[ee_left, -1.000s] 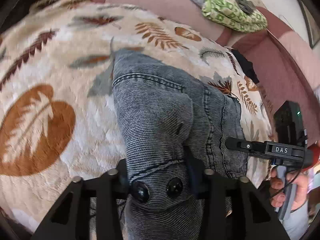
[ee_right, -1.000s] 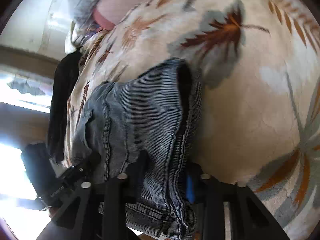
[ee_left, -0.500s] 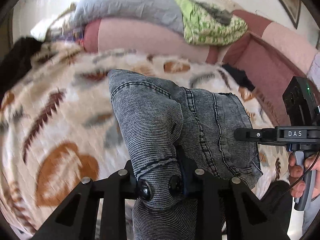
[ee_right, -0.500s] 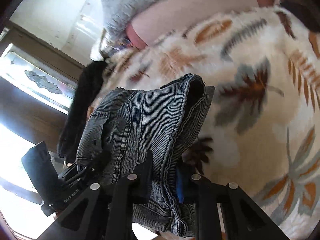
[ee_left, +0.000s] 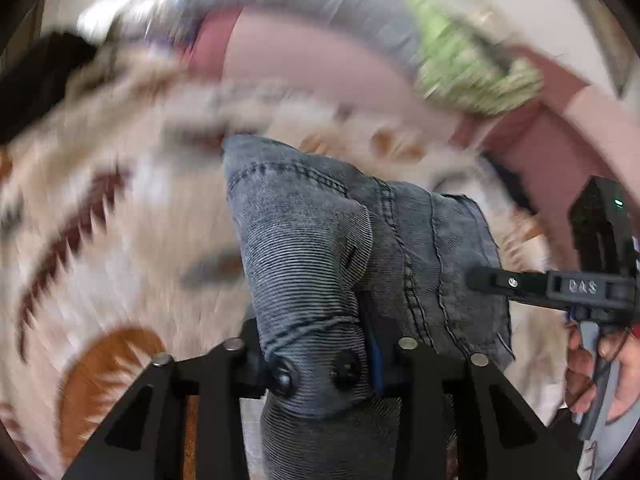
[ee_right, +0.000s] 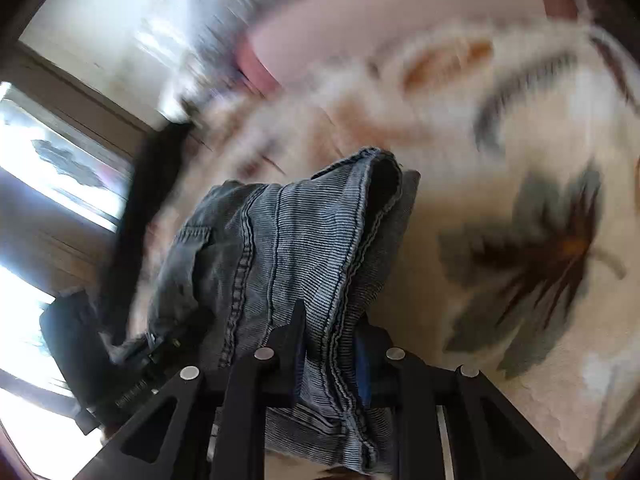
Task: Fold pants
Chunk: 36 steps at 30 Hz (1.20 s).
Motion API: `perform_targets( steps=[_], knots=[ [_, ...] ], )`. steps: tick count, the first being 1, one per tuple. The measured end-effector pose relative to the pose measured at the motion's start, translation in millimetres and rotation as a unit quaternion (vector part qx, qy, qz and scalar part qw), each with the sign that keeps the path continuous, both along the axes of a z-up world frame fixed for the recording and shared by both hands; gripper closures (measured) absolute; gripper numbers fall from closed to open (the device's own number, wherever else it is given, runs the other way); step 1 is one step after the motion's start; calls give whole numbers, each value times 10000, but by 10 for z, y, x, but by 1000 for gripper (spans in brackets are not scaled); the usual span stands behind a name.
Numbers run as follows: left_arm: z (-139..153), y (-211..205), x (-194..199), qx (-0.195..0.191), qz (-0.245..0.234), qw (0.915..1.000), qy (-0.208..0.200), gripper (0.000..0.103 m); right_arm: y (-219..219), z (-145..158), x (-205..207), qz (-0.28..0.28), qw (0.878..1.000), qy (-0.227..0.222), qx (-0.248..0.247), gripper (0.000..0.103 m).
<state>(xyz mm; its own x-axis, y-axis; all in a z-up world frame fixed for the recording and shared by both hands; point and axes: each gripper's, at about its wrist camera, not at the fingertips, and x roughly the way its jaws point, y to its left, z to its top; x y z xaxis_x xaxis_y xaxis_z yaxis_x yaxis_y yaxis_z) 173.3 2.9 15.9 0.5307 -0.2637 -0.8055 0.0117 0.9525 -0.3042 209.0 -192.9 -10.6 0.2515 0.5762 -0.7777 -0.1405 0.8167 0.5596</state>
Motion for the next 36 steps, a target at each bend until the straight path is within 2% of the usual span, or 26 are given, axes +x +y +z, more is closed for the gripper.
perform_targets(
  steps=[1,2,3,5,8,10,12,13,15,16,18,20,21,23,24,25,27,28,29,31,32,33,34,35,36],
  knots=[
    [-132,32,22,47,124,9998,174,40,-1,-120,10,-72,9998,118,-136,68],
    [-180,96,0,-88,288,9994,147,35,-19,-247,8,-127,9995,234,-179,57],
    [-164,144,-29,-241,371,9989,131,33,-73,-234,-19,-212,9996,192,-9,56],
    [-52,204,-85,-324,472,9980,267,30,-119,-103,-82,-228,9997,67,-18,48],
    [258,233,-291,-349,405,9985,-107,29,-143,271,-258,-172,9984,-498,-186,46],
    [418,203,-463,-221,374,9980,-452,23,-152,501,-424,-178,9970,-746,100,41],
    [410,144,-556,12,312,9982,-514,21,-107,537,-545,-54,9962,-840,221,33],
    [284,68,-537,344,200,9987,-312,21,-51,468,-633,21,9965,-824,110,32],
    [-33,-57,-467,931,-11,9952,306,18,121,113,-666,249,9956,-454,-784,30],
    [-97,-51,-484,825,21,9963,250,17,199,-127,-683,392,9895,-191,-1379,29],
    [3,-9,-523,722,159,9969,274,18,159,-13,-755,318,9890,-449,-1377,26],
    [242,49,-596,603,274,9978,-56,18,125,129,-723,302,9907,-405,-1261,26],
    [395,71,-648,590,306,9970,-402,18,97,255,-704,257,9900,-538,-1275,26],
    [519,71,-656,729,325,9942,-719,18,79,527,-621,183,9886,-844,-1235,26],
    [504,68,-630,832,330,9935,-708,18,86,633,-549,156,9898,-915,-1083,26],
    [414,54,-572,921,270,9941,-512,18,96,693,-490,131,9905,-942,-997,26],
    [179,-12,-424,1033,113,9946,16,18,188,825,-300,75,9895,-1110,-921,26],
    [35,-55,-381,1135,12,9931,292,17,261,850,-168,20,9873,-1206,-1034,26],
    [-19,-58,-418,1016,9,9947,172,16,360,825,-20,0,9851,-1242,-1189,25],
    [-25,-50,-429,940,74,9955,106,16,547,614,230,123,9726,-1279,-1938,24],
    [-24,-39,-430,893,99,9959,110,16,611,448,333,152,9672,-1167,-2250,24],
    [-29,-31,-429,857,105,9962,124,16,623,178,436,234,9622,-807,-2590,19],
    [-46,-25,-431,826,72,9965,127,16,576,-132,494,353,9648,-291,-2590,14],
    [-70,-32,-423,838,35,9964,130,16,422,-152,466,91,9715,-237,-2358,3],
    [-69,-25,-422,810,24,9967,81,16,364,-120,461,2,9735,-228,-2275,2]
  ],
)
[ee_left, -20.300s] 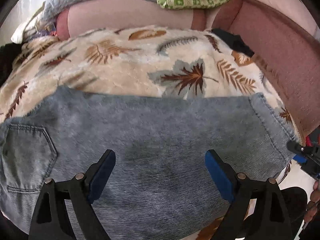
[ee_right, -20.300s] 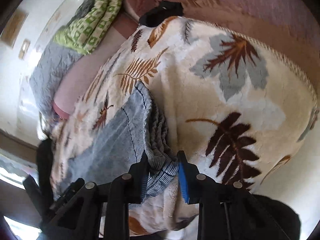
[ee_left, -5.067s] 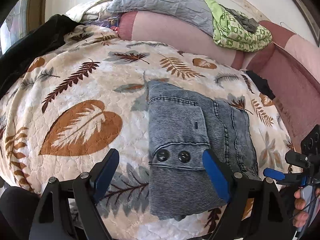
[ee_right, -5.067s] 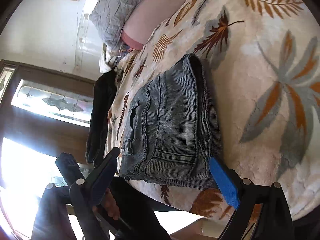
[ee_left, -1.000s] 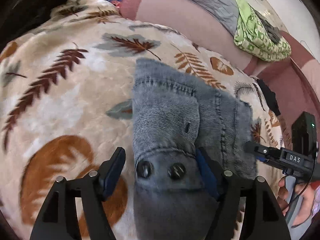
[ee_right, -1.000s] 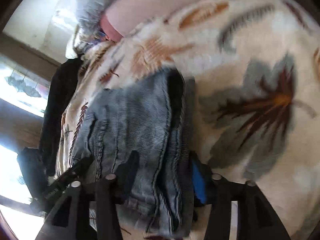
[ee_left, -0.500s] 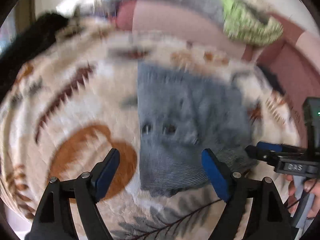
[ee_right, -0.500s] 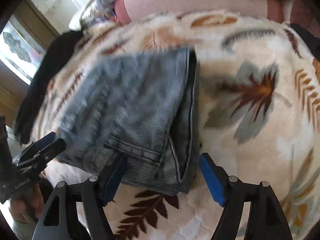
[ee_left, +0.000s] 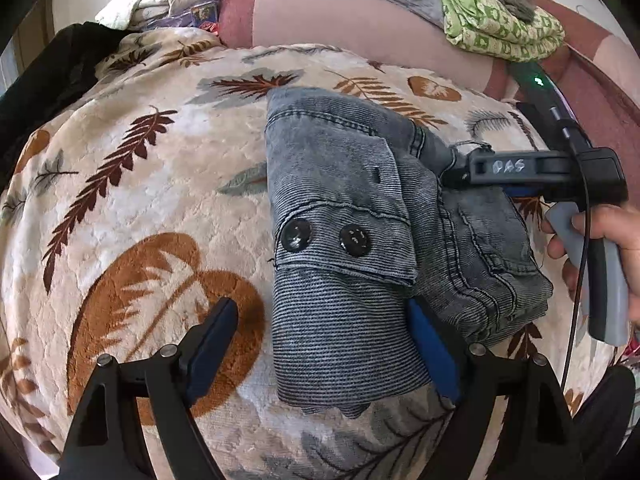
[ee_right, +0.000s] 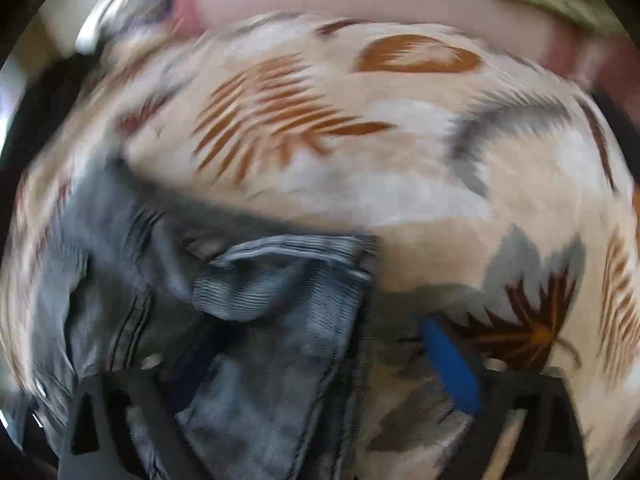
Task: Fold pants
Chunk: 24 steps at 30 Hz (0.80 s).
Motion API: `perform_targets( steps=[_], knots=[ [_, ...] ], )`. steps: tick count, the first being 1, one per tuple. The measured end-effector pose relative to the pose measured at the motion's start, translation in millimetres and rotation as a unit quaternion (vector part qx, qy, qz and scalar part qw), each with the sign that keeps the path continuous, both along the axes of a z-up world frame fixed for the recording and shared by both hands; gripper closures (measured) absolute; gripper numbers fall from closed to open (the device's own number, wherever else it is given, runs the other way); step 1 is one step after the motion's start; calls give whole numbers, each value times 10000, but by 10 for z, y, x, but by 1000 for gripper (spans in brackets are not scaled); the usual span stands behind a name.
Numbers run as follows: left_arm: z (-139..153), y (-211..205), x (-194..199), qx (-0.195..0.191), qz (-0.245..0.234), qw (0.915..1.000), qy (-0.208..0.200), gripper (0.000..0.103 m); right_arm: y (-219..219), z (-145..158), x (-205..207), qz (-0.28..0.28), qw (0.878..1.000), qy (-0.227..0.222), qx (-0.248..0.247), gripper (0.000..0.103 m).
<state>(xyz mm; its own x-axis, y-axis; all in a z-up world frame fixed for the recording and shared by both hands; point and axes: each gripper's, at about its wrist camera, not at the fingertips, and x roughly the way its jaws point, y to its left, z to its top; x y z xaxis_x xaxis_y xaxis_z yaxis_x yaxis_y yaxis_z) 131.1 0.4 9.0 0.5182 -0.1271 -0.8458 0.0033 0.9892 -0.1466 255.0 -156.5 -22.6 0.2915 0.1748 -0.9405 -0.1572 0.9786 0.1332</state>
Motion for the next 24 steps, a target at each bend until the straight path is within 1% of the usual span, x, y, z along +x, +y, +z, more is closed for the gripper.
perform_targets(
  steps=[1,3,4,6,7,8,9,10,11,12,13,15,17,19,20,21,22,23,24],
  knots=[
    [27,27,-9,-75,-22,10000,-8,16,-6,39,-10,42,10000,23,-14,2],
    [119,95,-41,-248,60,9996,-100,17,34,179,-36,213,9994,-99,-269,2],
    [216,148,-74,-400,172,9985,-323,17,45,285,-50,247,9988,-226,-358,2],
    [346,311,-164,-670,420,9945,-685,17,106,588,-46,313,9976,-557,-262,2],
    [350,385,-170,-833,571,9928,-651,17,174,729,-22,376,9970,-657,-153,2],
    [318,468,-155,-1162,692,9893,-554,17,313,894,39,553,9962,-669,7,2],
    [268,522,-127,-1467,733,9855,-424,17,470,981,127,737,9954,-602,127,2],
    [190,556,-82,-1778,746,9810,-195,17,710,1077,235,1034,9932,-452,279,2],
    [118,562,-37,-1976,721,9776,-20,17,870,1100,313,1225,9914,-325,310,2],
    [91,553,-28,-2048,727,9761,31,17,1163,1115,451,1561,9874,-39,252,2],
    [74,542,-23,-2118,744,9745,53,17,1359,1094,536,1744,9844,167,187,2],
    [46,527,23,-2313,702,9703,116,17,1708,982,720,1888,9807,508,-51,3],
    [-1,508,81,-2379,649,9690,158,17,1969,770,883,1950,9767,824,-366,4],
    [-56,493,126,-2385,660,9686,223,17,2150,490,985,1978,9701,1217,-705,14],
    [-81,496,135,-2447,653,9671,247,17,2228,327,1000,2059,9635,1492,-836,29],
    [-96,490,135,-2469,648,9665,262,17,2251,243,991,2118,9595,1637,-884,57],
    [-102,481,133,-2450,638,9671,246,17,2240,164,979,2138,9563,1775,-907,64],
    [-106,465,142,-2414,617,9682,219,17,2207,155,984,2113,9575,1753,-882,68],
    [-100,444,133,-2364,591,9697,189,17,2136,196,1002,2005,9621,1676,-775,70]
  ],
)
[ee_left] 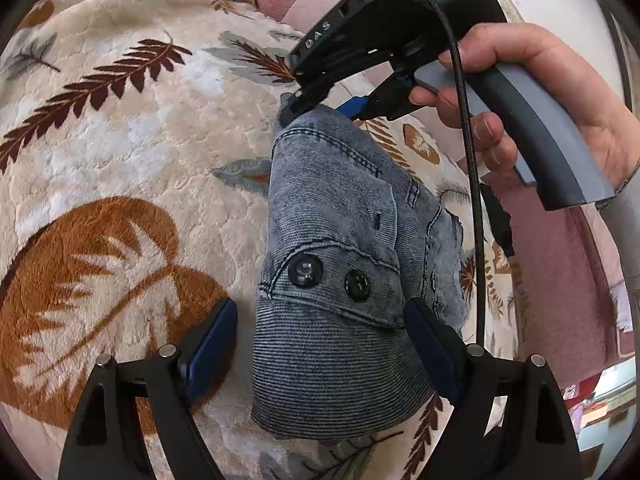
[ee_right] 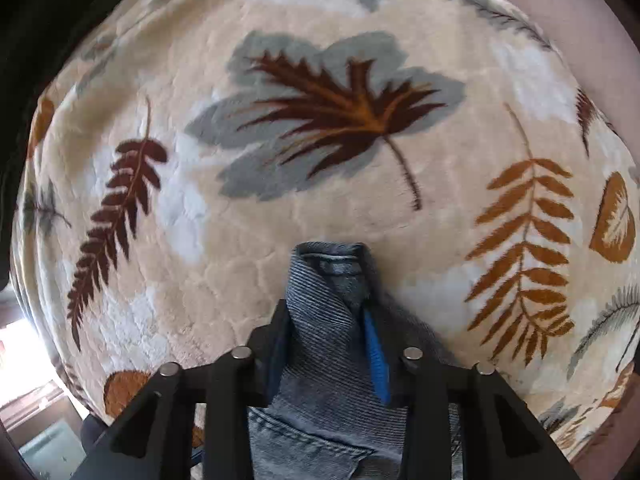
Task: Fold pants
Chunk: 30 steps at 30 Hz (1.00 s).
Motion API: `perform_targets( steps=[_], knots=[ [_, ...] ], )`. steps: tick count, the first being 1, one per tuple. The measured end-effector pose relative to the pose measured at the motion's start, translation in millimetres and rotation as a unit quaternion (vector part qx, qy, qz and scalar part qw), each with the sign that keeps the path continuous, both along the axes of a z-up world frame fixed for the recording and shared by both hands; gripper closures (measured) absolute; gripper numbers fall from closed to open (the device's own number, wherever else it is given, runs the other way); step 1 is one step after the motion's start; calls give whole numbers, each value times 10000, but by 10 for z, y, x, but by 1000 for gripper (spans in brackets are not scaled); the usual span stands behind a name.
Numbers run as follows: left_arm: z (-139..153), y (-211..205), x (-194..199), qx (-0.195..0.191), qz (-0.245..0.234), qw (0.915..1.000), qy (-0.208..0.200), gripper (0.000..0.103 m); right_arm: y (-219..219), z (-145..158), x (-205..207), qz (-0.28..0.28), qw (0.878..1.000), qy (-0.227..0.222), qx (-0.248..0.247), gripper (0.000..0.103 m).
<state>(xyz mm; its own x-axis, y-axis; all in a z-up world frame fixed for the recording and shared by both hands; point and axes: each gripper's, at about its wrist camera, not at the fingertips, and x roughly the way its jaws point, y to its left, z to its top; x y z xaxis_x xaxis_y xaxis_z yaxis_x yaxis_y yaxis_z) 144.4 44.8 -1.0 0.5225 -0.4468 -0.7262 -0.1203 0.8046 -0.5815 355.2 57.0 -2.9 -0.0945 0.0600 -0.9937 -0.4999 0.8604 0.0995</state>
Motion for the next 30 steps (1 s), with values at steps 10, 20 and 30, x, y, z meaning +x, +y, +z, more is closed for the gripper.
perform_targets(
  steps=[10,20,30],
  knots=[
    [-21,-290,-35,690,-285,9969,-265,17,-847,156,-6,-1858,9748,-448,1153,46],
    [-19,-302,-95,739,-291,9961,-394,17,-1248,603,-208,-2288,9519,-975,1792,44],
    [-20,-229,-184,784,-328,9955,-431,17,-1915,187,-780,-2128,9574,-705,1822,40]
  ],
)
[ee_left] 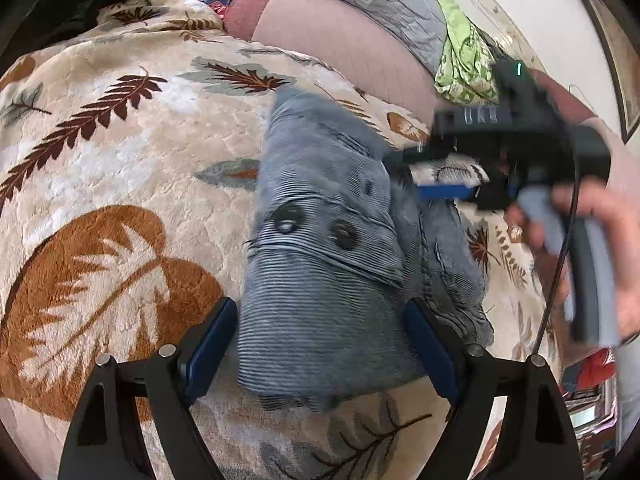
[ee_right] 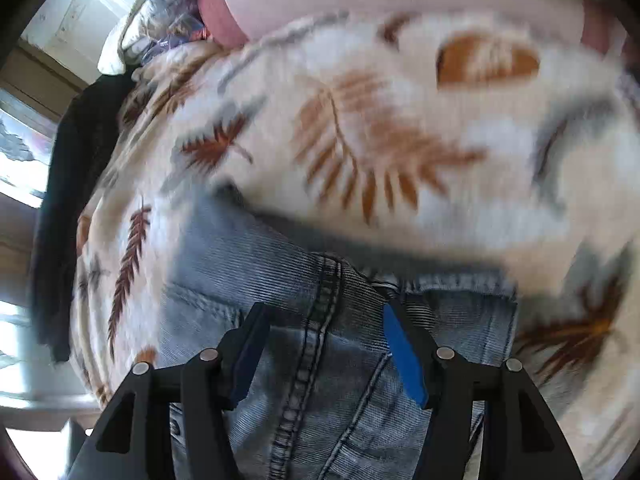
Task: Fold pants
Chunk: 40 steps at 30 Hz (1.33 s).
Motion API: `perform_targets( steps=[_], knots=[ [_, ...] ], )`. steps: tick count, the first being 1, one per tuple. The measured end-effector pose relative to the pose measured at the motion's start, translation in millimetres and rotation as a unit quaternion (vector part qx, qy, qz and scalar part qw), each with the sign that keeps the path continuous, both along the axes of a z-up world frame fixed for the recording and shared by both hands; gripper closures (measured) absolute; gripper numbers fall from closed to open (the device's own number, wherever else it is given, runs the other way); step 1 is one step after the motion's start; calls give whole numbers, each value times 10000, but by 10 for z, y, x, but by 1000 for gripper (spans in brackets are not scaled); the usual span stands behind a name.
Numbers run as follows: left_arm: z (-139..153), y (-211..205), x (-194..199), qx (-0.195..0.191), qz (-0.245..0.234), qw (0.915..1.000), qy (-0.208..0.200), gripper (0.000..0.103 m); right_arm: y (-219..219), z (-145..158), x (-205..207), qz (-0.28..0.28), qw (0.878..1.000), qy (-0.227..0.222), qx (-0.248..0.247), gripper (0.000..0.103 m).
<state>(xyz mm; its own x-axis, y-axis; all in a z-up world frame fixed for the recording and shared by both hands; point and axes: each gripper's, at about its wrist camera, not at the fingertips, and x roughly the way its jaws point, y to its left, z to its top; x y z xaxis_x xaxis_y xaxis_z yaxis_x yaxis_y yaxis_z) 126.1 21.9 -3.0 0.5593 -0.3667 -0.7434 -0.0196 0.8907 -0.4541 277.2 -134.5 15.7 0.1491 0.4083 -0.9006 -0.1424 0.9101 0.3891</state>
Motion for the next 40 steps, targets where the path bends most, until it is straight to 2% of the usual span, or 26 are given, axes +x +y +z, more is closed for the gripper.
perform_targets(
  steps=[4,7,9,11,12,16,18,20,23,29,32,35,37,40],
  knots=[
    [122,5,-73,221,129,9997,-28,17,-68,464,-329,142,9968,-779,112,39],
    [314,29,-226,625,354,9973,-176,17,-275,557,-620,-72,9941,-1038,294,33],
    [401,37,-339,831,483,9951,-233,17,-412,347,-768,-203,9954,-932,111,16],
    [454,21,-412,1081,555,9924,-194,17,-445,-131,-801,-76,9995,-213,-207,15],
    [487,5,-456,1205,588,9908,-186,17,-460,-197,-834,-31,9994,-298,-167,15],
    [624,-56,-602,1519,583,9864,-214,17,-597,178,-1053,-315,9957,-803,330,15],
    [705,-94,-662,1649,596,9841,-268,17,-705,422,-1248,-370,9910,-1233,371,15],
    [768,-143,-716,1773,625,9816,-332,17,-805,561,-1447,-424,9872,-1462,483,15],
    [818,-223,-760,1864,626,9799,-326,17,-973,674,-1872,-512,9803,-1806,615,15],
    [877,-393,-864,2051,575,9761,-421,17,-1195,736,-2457,-431,9711,-2340,201,13],
    [885,-459,-863,2020,463,9776,-360,17,-1196,756,-2586,-270,9660,-2572,-68,13],
    [898,-488,-850,1977,512,9784,-315,16,-1202,801,-2620,-204,9638,-2655,-129,13],
    [902,-485,-836,1864,480,9808,-310,7,-1194,816,-2620,-195,9632,-2680,-99,13],
    [936,-545,-800,1941,411,9793,-396,4,-1167,822,-2604,-180,9637,-2661,-81,13]
  ],
)
